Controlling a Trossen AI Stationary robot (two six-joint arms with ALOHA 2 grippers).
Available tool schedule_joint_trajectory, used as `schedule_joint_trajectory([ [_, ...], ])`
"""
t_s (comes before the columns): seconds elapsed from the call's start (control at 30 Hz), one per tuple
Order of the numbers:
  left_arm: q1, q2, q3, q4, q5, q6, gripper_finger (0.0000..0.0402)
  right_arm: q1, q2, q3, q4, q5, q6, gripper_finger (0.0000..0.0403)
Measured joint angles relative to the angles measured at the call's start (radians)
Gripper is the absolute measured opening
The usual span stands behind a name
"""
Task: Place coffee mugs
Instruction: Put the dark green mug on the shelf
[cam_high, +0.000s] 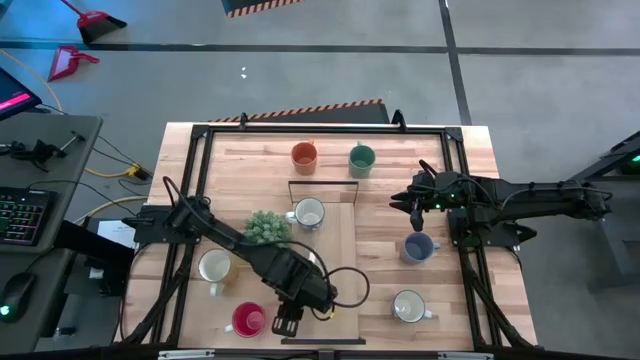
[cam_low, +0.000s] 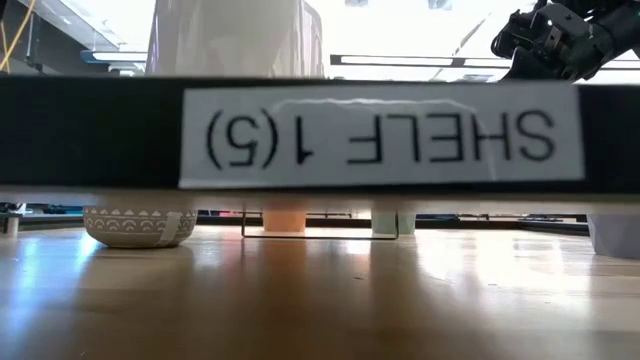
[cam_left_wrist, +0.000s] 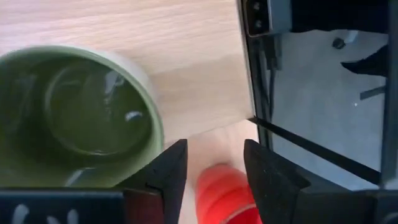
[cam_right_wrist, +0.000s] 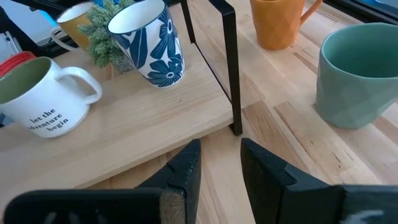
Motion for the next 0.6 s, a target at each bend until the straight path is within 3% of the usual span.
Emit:
schedule_joint_trajectory([
  [0.3,0.007,0.022,-0.004,0.032,0.028,0.027,0.0088,0.000,0.000,0.000,-0.003,0.000,0.000,0.0094],
  [0.6,0.012,0.068,-0.004,0.043,0.042,0.055,0.0076,0.000,0.000,0.000,-0.016,0.000,-0.001,0.0094],
])
